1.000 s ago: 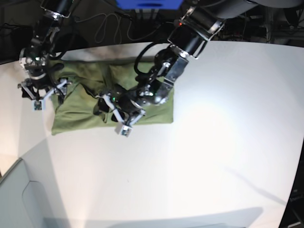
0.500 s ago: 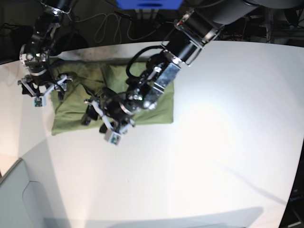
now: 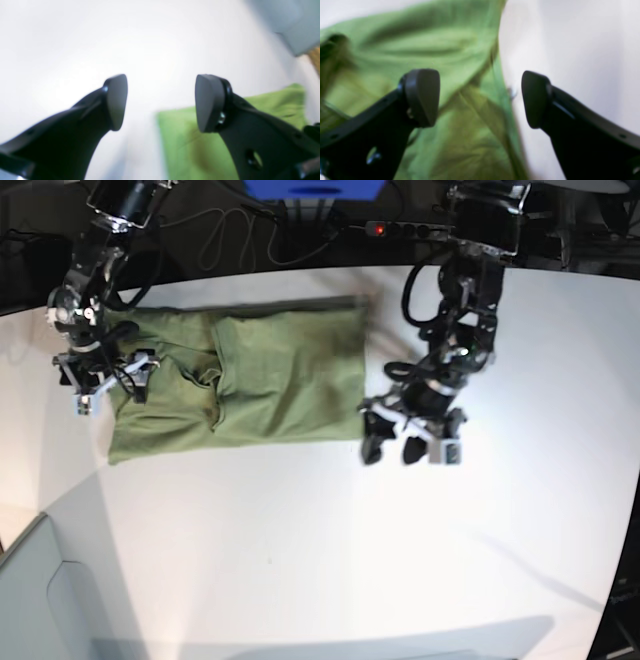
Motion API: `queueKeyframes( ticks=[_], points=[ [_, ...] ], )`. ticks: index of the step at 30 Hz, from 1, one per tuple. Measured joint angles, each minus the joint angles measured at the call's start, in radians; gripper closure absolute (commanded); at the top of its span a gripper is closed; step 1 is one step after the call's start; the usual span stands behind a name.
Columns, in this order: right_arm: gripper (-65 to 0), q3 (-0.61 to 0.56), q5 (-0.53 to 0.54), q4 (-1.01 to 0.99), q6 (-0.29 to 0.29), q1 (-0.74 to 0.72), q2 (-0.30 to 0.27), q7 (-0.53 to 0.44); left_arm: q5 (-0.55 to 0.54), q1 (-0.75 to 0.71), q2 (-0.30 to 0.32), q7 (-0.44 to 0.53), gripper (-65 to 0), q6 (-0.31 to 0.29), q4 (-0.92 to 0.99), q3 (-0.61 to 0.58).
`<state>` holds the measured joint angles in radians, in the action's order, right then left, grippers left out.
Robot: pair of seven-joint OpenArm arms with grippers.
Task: Fold the T-shirt properly
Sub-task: 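Move the left gripper back to the shirt's folded edge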
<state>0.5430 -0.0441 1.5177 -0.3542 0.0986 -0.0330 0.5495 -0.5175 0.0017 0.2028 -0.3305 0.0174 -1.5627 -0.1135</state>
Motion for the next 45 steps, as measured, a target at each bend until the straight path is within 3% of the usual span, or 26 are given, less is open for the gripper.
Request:
queueKeyframes(
  ticks=[10, 18, 28, 31, 40, 45],
  points=[
    [-49.2, -0.003, 0.011, -0.067, 0.001, -0.014, -0.008, -0.032, -0.002, -0.153, 0.025, -0.002, -40.6, -0.003, -0.012, 0.200],
    [-49.2, -0.007, 0.012, 0.012, 0.000, 0.070, -0.003, -0.019, -0.003, -0.175, 0.023, -0.002, -40.6, -0.003, -0.011, 0.218],
    [-47.9, -0.006, 0.020, -0.036, 0.002, 0.060, -0.008, -0.064, -0.003, -0.167, 0.013, -0.002, -40.6, -0.006, -0.010, 0.215],
    [-39.3, -0.034, 0.011, -0.037, 0.005, 0.060, -0.009, -0.072, -0.003, -0.171, 0.014, -0.002, -40.6, -0.006, -0.009, 0.215],
    [0.0, -0.118, 0.032, -0.036, 0.005, 0.063, -0.014, -0.072, -0.003, -0.174, 0.014, -0.002, -40.6, -0.006, -0.008, 0.215],
    [-0.2, -0.119, 0.032, -0.035, 0.005, 0.064, -0.014, -0.072, -0.003, -0.174, 0.014, -0.002, -40.5, -0.006, -0.008, 0.215]
  ],
)
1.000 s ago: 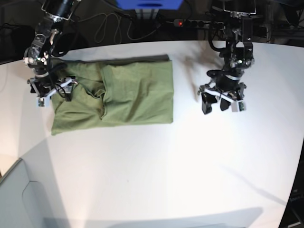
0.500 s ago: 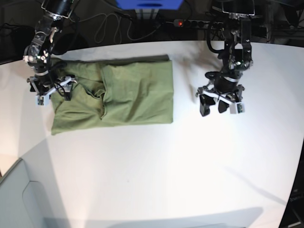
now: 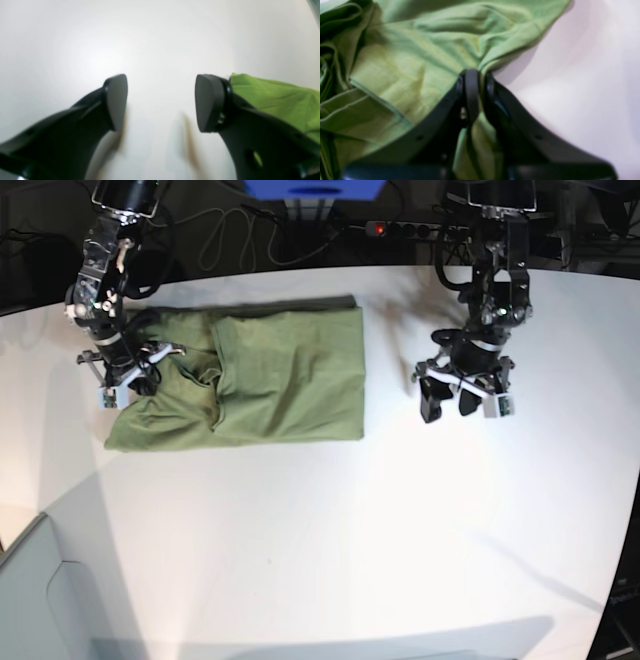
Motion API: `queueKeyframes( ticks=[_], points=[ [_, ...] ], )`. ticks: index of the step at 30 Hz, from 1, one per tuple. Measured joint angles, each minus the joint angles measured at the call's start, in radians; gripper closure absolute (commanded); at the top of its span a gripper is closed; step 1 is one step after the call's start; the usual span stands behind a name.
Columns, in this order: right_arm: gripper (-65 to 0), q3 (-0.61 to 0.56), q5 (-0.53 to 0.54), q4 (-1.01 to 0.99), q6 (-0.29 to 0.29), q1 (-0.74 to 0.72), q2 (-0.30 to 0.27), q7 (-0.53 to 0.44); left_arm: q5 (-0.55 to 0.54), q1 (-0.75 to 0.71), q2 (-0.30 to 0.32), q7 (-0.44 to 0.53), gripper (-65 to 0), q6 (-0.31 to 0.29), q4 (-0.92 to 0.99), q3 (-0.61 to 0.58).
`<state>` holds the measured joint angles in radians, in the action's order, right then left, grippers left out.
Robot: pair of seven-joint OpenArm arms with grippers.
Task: Fold the T-shirt properly
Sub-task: 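Move the left gripper back to the shirt's folded edge, then grasp the shirt with both grippers and lift it, bunching it together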
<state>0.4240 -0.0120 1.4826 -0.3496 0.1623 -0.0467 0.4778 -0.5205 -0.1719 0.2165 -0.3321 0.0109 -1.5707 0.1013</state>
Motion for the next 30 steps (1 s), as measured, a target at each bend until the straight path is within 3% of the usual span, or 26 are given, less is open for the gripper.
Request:
queueKeyframes(
  ticks=[7, 13, 22, 30],
  points=[
    [-0.2, 0.000, -0.035, 0.092, -0.004, 0.017, 0.011, 0.077, 0.000, 0.000, 0.002, 0.000, -40.3, 0.000, 0.003, -0.106],
    [-0.2, -0.054, -0.029, 0.197, -0.003, 0.010, 0.020, 0.072, 0.003, 0.031, -0.005, 0.003, -40.2, -0.001, 0.055, -0.232],
    [-0.2, -0.184, -0.037, 0.381, -0.003, 0.052, 0.022, 0.080, -0.004, 0.072, -0.063, 0.051, -39.7, -0.019, 0.135, -0.245],
    [-0.1, -0.406, -0.037, 0.441, -0.004, 0.077, 0.045, 0.080, -0.004, 0.083, -0.067, 0.049, -20.6, -0.018, 0.158, -0.245]
  ],
)
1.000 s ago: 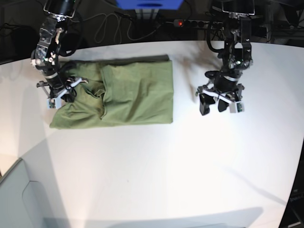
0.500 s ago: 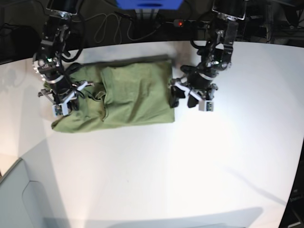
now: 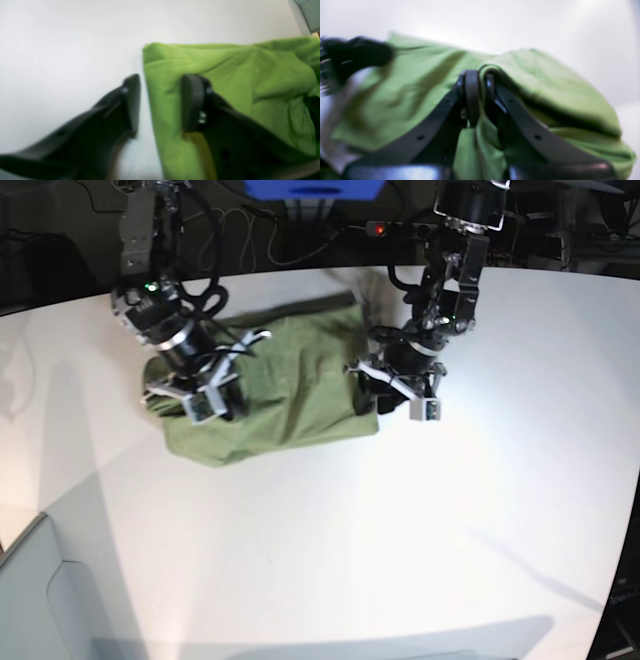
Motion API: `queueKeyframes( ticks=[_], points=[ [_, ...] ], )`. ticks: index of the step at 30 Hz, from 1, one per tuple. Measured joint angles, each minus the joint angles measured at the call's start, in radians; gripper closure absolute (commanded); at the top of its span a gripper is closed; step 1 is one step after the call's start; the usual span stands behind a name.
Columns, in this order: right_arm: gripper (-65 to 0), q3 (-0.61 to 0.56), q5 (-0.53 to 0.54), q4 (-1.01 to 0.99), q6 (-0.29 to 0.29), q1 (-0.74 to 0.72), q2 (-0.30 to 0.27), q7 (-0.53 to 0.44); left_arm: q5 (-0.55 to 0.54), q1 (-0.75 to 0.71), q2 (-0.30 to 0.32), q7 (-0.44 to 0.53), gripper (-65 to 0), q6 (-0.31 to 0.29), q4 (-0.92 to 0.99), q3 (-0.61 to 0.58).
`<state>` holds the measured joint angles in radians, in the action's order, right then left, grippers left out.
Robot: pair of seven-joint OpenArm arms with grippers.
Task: Fold the T-shirt properly
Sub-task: 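Grasp the shirt with both grippers and lift it, bunching it together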
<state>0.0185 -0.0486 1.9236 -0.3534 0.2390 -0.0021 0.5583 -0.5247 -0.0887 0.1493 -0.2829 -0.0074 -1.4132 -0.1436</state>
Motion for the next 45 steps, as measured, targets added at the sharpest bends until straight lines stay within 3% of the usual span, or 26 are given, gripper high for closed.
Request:
queueKeyframes(
  ticks=[7, 18, 26, 31, 36, 39, 45],
  points=[
    [-0.1, -0.168, 0.005, -0.108, 0.000, -0.052, -0.004, -0.013, -0.001, -0.003, 0.004, 0.000, -20.3, 0.003, 0.000, 0.000],
    [-0.1, -0.296, 0.005, -0.240, 0.000, -0.133, -0.008, -0.016, 0.000, -0.008, 0.005, -0.004, -20.3, 0.003, -0.006, 0.005],
    [-0.1, -0.303, 0.005, -0.276, 0.000, -0.173, -0.008, -0.016, 0.000, -0.008, 0.006, -0.005, -20.4, 0.003, -0.006, 0.005],
    [-0.1, -0.299, 0.003, -0.335, 0.000, -0.206, 0.028, -0.006, -0.002, -0.008, 0.007, -0.006, -20.4, 0.003, -0.009, 0.007],
    [-0.1, -0.300, 0.007, -0.291, 0.000, -0.208, 0.036, -0.015, 0.010, -0.048, 0.047, -0.046, -20.4, 0.031, -0.096, 0.011],
    [-0.1, -0.303, 0.008, -0.269, 0.000, -0.208, 0.038, -0.016, 0.004, -0.082, 0.074, -0.055, -20.4, 0.013, -0.146, 0.030],
    [-0.1, -0.306, 0.008, -0.267, 0.000, -0.203, 0.038, -0.016, 0.005, -0.083, 0.083, -0.050, -20.4, 0.026, -0.146, 0.068]
  ],
)
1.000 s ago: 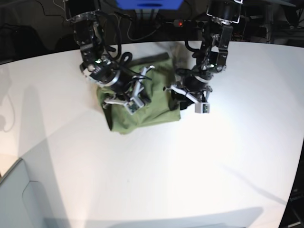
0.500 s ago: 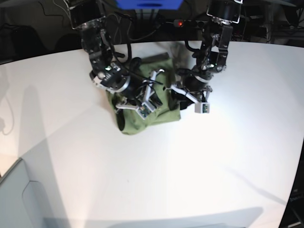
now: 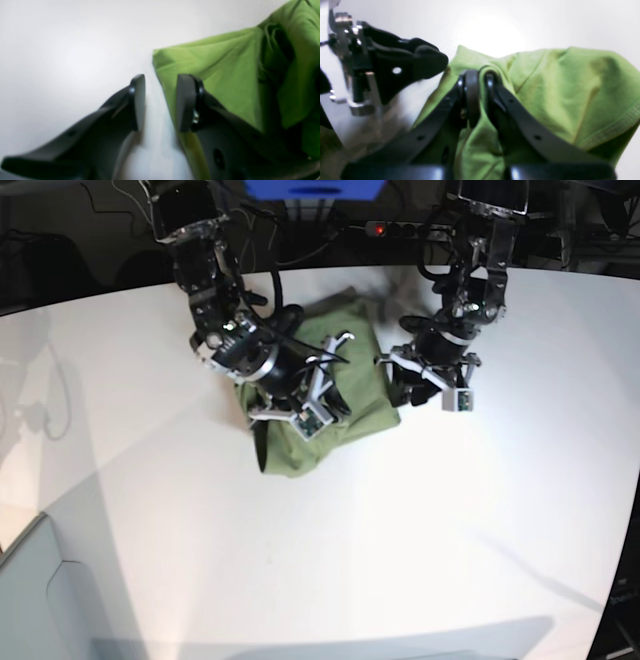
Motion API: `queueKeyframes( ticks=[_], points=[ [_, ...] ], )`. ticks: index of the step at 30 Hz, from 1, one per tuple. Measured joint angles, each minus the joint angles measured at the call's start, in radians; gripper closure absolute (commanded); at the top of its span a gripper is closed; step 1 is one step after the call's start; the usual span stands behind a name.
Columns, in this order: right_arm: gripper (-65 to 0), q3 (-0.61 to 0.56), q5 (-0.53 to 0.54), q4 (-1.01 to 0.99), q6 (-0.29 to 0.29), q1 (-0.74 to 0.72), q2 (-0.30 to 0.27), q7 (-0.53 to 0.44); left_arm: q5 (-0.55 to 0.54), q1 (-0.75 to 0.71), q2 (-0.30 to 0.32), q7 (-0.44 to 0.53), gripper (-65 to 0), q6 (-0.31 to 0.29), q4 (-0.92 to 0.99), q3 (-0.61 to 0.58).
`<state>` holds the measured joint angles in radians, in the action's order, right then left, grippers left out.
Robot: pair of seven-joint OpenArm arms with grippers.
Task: Fold the T-shirt properly
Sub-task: 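Grasp the shirt with both grippers and lift it, bunching it together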
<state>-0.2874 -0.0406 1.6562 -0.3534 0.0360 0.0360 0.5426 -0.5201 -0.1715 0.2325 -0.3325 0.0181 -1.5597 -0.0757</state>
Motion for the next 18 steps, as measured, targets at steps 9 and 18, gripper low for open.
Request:
queueKeyframes(
  ticks=[9, 18],
  points=[
    [-0.1, -0.127, 0.005, 0.025, 0.000, 0.000, 0.016, 0.000, 0.000, 0.011, -0.005, 0.000, -20.4, 0.000, 0.000, 0.000],
    [-0.1, -0.128, -0.002, -0.026, 0.000, -0.002, 0.034, 0.002, 0.000, 0.011, -0.002, 0.001, -20.2, 0.000, 0.037, 0.001]
  ],
)
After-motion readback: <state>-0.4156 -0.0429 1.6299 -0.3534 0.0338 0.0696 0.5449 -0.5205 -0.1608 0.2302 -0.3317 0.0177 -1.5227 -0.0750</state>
